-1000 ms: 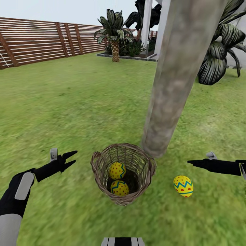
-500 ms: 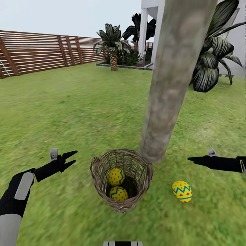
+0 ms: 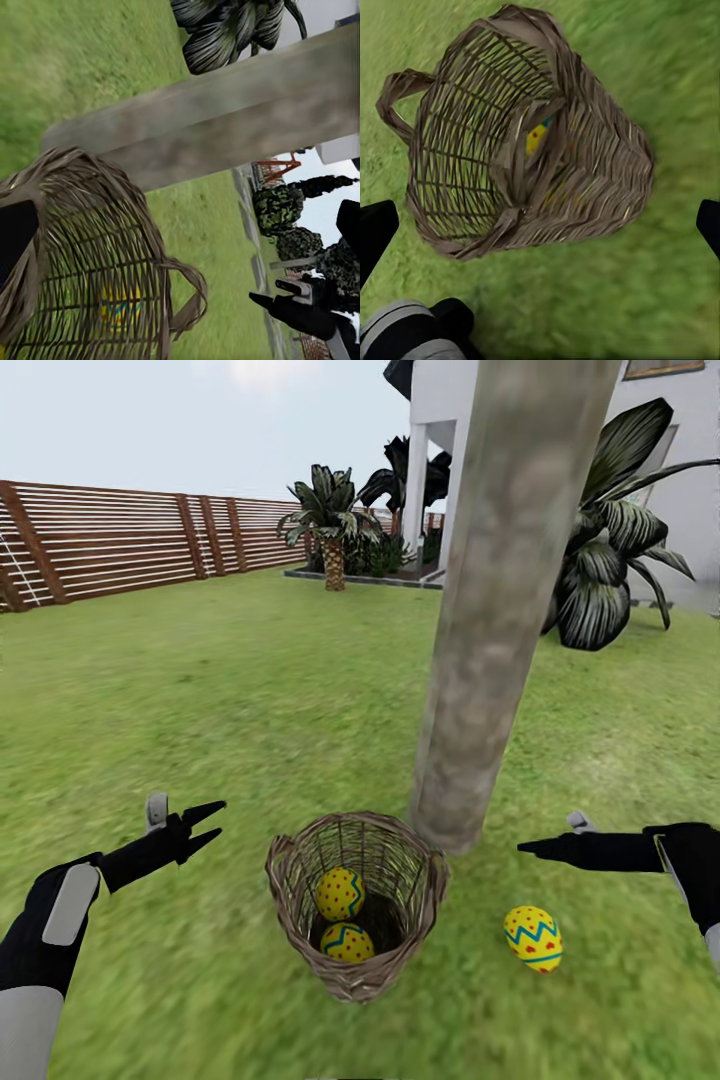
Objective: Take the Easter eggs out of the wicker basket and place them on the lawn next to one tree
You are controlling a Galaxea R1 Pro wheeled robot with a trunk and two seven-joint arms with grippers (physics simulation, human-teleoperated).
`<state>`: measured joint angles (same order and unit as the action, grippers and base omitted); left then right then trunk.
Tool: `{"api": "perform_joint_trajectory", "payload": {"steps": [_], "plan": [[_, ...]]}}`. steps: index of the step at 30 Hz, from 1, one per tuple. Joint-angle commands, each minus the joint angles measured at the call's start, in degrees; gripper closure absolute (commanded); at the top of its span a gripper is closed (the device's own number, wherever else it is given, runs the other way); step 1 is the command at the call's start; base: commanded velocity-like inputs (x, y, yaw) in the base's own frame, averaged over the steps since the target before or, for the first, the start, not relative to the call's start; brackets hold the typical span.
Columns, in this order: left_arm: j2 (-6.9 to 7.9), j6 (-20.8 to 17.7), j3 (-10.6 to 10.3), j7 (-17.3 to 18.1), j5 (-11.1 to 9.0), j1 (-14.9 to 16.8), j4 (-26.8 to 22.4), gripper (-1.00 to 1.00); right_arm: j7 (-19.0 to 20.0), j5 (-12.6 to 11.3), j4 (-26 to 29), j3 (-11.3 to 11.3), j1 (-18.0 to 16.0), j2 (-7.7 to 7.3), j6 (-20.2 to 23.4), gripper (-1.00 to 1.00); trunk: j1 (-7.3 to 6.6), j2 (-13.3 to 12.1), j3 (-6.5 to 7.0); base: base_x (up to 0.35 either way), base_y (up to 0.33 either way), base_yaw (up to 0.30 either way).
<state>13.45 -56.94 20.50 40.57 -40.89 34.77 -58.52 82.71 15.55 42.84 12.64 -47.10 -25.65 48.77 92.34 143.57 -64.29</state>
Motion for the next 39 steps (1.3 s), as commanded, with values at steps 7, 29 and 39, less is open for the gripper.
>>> {"api": "perform_joint_trajectory", "payload": {"steps": [7, 29, 39], "plan": [[-0.05, -0.1, 0.1, 0.3, 0.2, 0.0, 0.0, -1.00, 0.5, 0.6, 0.0, -2.1, 0.2, 0.74, 0.7, -1.00, -0.05, 0.0, 0.40, 0.032, 0.000, 0.000], [-0.18, -0.1, 0.2, 0.4, 0.1, 0.0, 0.1, -1.00, 0.5, 0.6, 0.1, -5.3, 0.2, 1.22, 2.2, -1.00, -0.05, 0.0, 0.40, 0.000, 0.168, 0.000], [-0.18, -0.1, 0.2, 0.7, 0.0, 0.0, 2.9, -1.00, -2.6, 6.7, 0.2, -8.5, 0.2, 11.63, 3.9, -1.00, -0.05, 0.0, 0.40, 0.000, 0.005, 0.000]]}}
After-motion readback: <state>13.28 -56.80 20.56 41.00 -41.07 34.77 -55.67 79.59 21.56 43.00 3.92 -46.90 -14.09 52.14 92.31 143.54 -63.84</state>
